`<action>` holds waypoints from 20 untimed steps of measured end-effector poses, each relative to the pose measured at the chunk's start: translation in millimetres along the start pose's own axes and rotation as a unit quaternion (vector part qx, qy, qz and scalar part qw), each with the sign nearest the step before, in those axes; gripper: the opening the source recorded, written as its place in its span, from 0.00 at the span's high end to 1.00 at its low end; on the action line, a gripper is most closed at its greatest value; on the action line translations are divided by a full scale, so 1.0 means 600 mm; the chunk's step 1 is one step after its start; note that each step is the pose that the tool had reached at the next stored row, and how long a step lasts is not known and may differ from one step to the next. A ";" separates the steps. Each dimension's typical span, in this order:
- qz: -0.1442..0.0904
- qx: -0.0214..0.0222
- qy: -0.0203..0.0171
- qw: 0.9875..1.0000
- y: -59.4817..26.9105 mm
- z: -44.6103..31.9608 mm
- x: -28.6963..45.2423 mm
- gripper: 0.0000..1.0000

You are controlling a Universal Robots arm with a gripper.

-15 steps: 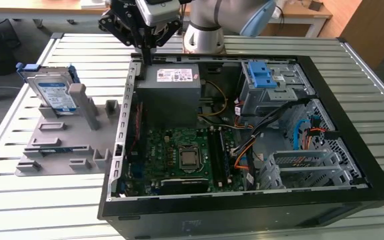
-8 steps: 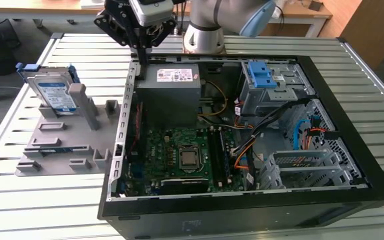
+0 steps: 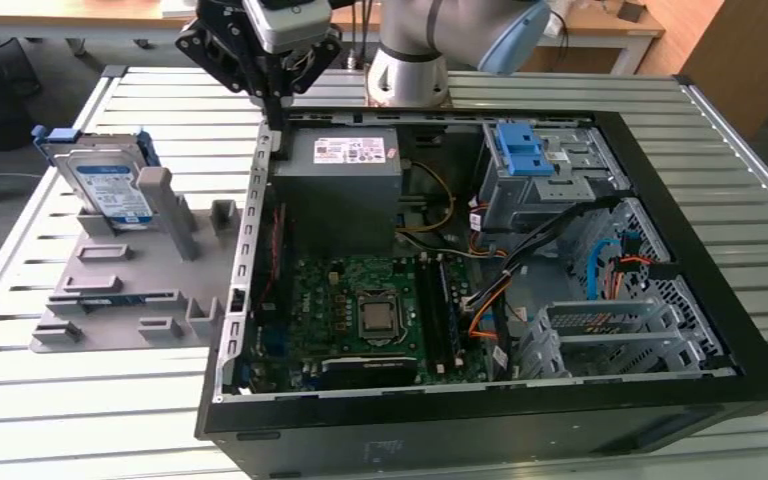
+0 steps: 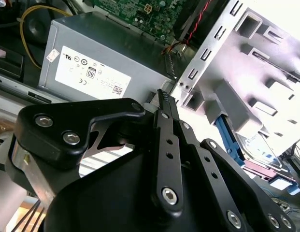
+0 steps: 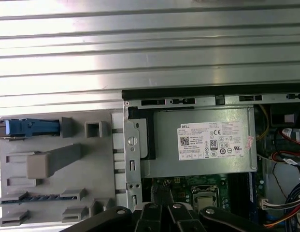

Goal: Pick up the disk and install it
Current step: 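Reach for the disk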

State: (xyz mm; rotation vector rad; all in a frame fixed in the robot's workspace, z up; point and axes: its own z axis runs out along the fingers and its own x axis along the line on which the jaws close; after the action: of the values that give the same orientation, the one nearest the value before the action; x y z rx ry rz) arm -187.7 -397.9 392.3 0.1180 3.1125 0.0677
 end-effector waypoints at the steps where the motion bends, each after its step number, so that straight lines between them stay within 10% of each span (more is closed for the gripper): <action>1: 0.000 0.000 0.000 1.000 0.000 0.000 0.002 0.89; 20: 0.000 0.000 0.000 1.000 0.001 0.001 0.025 0.89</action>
State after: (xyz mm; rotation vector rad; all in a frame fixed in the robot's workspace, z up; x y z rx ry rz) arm -202.6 -396.0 391.4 0.1182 3.1125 0.0676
